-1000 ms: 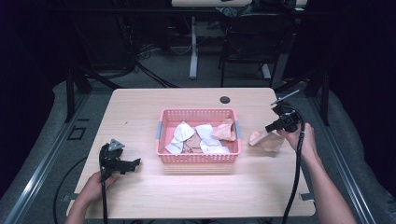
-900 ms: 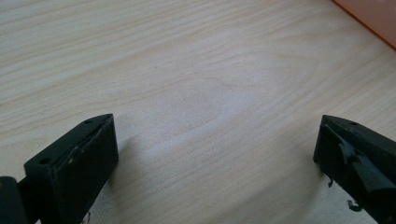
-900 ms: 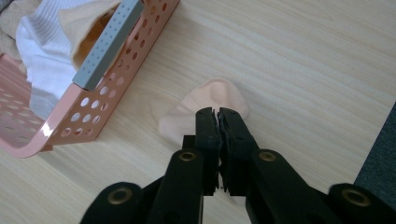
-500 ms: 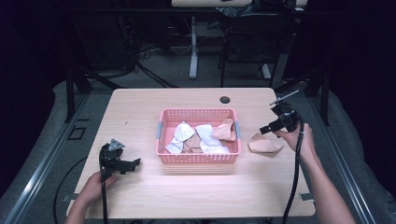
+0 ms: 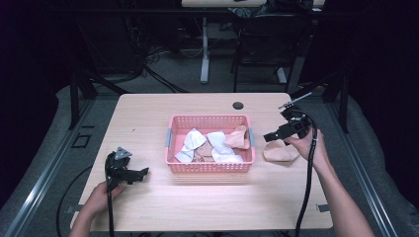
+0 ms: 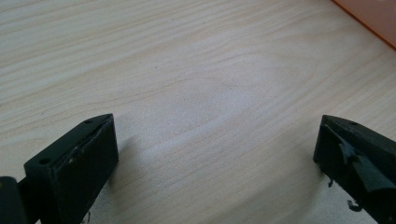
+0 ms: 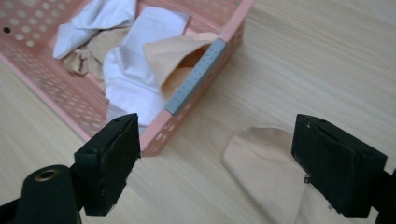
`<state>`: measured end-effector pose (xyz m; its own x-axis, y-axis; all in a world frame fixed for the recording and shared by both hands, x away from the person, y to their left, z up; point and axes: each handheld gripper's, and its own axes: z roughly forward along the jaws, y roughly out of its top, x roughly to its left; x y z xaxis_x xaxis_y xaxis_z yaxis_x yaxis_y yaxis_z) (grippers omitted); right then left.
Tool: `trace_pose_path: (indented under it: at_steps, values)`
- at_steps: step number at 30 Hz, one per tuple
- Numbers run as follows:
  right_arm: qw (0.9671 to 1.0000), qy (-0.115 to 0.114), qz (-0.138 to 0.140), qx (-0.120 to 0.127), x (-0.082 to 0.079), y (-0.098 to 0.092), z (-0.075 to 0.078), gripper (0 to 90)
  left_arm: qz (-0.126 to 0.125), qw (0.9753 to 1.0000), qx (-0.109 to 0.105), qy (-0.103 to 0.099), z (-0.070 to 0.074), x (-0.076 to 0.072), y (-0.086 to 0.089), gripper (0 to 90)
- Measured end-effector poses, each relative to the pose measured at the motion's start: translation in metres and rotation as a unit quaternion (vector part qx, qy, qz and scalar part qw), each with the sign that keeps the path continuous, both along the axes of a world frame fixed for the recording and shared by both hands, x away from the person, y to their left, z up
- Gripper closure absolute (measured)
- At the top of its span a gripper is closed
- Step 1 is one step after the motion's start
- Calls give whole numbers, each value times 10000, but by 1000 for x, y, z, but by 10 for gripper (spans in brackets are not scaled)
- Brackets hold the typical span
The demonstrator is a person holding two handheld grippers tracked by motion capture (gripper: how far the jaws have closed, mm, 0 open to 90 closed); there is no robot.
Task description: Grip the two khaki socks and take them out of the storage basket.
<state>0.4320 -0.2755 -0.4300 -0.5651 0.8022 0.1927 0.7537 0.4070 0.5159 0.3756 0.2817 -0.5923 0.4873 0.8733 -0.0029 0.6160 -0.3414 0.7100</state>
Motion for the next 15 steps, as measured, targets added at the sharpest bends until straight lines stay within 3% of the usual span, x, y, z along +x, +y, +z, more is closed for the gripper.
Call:
trace_pose_path:
  at_steps: [2, 15]
  values:
    - [9999, -1, 79, 121, -1, 5, 2, 148, 7, 10000, 1, -6, 0, 0, 0, 0]
    - [9991, 13, 401, 158, -8, 31, 11, 120, 11, 10000, 0, -10, 0, 0, 0, 0]
